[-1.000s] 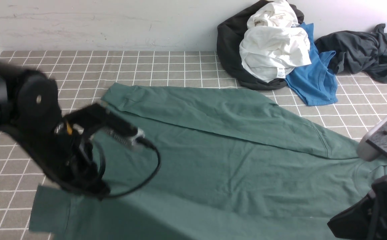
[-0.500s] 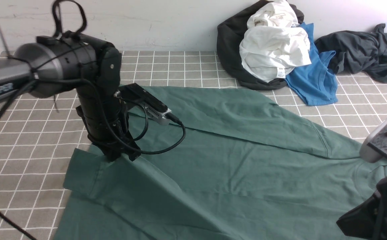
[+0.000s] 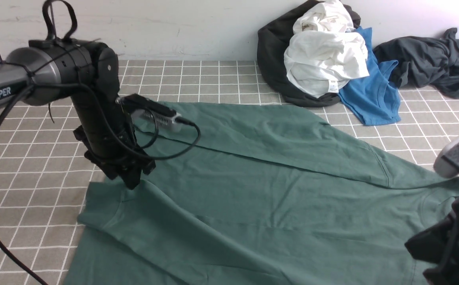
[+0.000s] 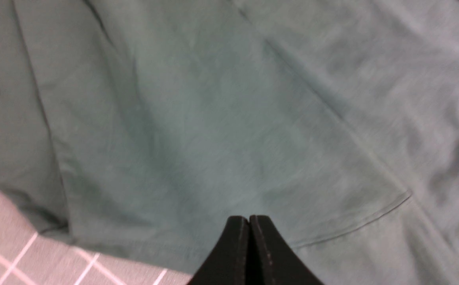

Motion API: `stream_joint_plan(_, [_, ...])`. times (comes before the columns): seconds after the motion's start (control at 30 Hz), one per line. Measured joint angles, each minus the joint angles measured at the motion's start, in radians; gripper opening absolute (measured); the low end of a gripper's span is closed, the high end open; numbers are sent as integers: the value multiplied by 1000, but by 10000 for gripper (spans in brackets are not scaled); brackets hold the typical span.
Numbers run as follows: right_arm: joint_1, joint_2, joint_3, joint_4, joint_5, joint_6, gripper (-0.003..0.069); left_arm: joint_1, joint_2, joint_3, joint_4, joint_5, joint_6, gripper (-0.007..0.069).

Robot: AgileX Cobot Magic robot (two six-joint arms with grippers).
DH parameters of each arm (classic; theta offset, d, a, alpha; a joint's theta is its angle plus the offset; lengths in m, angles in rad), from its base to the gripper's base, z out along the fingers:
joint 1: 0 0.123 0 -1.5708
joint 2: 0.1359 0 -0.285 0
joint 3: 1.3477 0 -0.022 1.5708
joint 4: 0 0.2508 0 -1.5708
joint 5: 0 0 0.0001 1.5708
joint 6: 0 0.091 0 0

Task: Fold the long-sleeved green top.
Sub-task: Use the left arm to drag and place the cuff at the centered position on the left edge of the fabric, then use the left arm to clamp the cuff farthest from it

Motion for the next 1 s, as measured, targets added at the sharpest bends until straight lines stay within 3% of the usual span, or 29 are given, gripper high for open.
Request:
stream_joint_plan(0.07, [0,1,-29,-34,-28,36,-14,18,5,-61,-30,-11,-15,472])
stream_joint_plan(0.2, [0,21,-98,-80,-53,82,-14,56,18,-175,-59,-52,-27,522])
stream_joint_plan(0.5, [0,79,-158,-69,-47,113,-14,154,214,-414,-137,-127,-65,524])
stream_joint_plan(1.0, [0,83,-158,-62,6,118,-14,157,439,-552,-139,-404,-174,524])
